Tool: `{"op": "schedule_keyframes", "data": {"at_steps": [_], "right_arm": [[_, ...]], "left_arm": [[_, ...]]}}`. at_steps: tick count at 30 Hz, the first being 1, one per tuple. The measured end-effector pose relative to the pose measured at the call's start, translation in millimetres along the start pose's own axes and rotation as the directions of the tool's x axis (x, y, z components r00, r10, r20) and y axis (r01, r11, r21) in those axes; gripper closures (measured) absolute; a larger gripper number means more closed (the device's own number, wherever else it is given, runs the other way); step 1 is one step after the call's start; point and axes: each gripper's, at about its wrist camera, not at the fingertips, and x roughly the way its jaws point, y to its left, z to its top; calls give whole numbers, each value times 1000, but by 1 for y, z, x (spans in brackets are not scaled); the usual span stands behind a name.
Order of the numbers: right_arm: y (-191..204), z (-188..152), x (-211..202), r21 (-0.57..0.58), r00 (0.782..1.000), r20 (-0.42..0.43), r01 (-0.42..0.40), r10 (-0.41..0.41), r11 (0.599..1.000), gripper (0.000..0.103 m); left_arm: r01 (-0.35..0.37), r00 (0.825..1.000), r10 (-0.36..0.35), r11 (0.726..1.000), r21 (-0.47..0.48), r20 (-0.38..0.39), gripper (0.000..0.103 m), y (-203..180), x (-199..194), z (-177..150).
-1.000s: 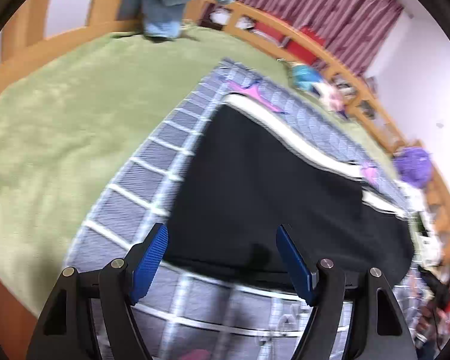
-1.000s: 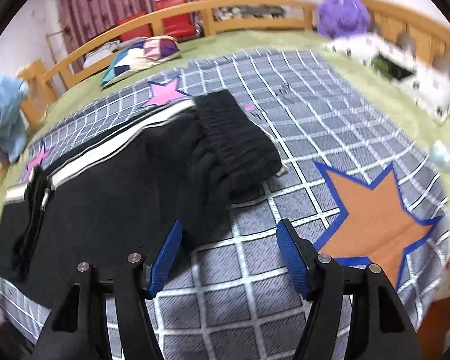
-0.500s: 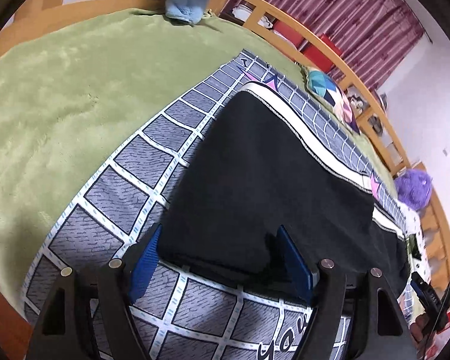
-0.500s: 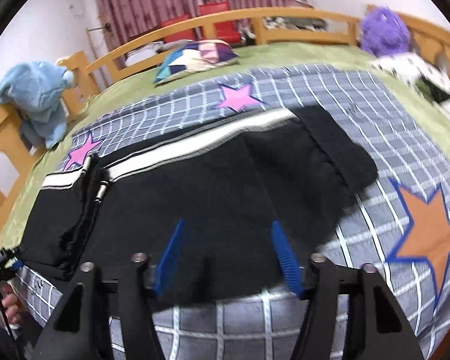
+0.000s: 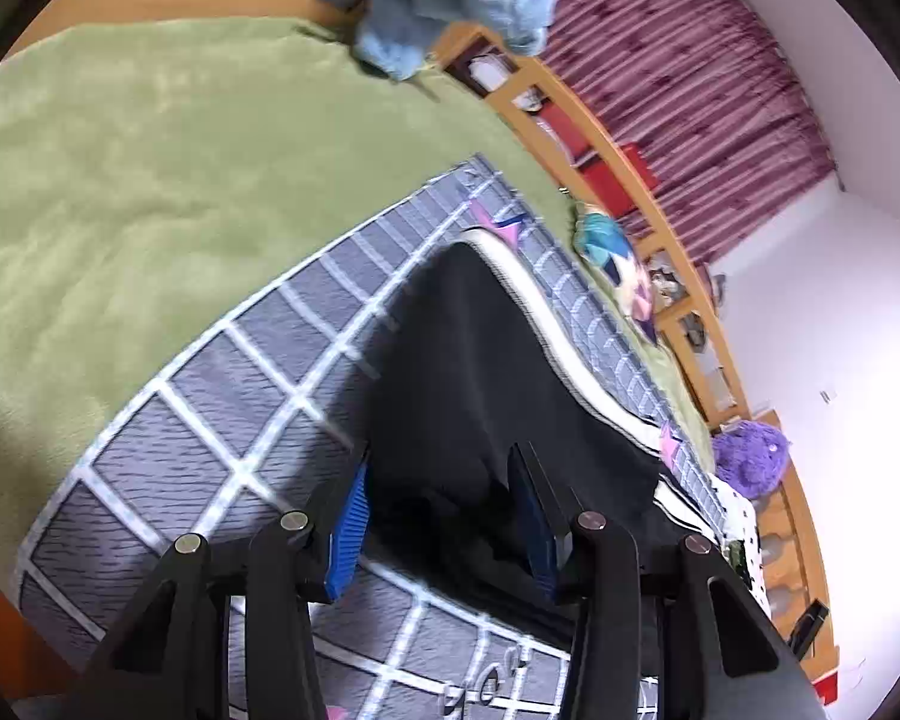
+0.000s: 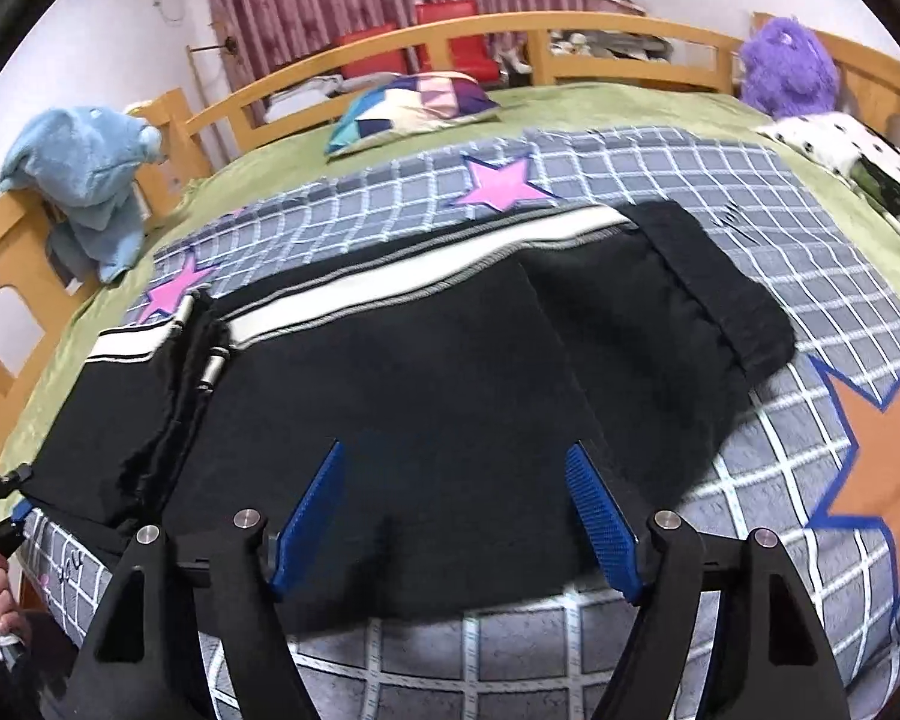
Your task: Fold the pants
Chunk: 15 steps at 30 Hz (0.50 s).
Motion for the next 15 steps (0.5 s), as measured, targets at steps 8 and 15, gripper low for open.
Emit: {"op": "schedule_keyframes", "data": {"at_steps": [8,15], "right_arm": [[1,-5,-11,41,999,8,-34,34,999,28],[8,-6,-9,28,999,-10,-52,53,998,28]], "left_arm": [[-89,995,81,987,-132,-61,53,21,20,5],[-122,992,119,988,-98,-31,63,18,20,1]]}}
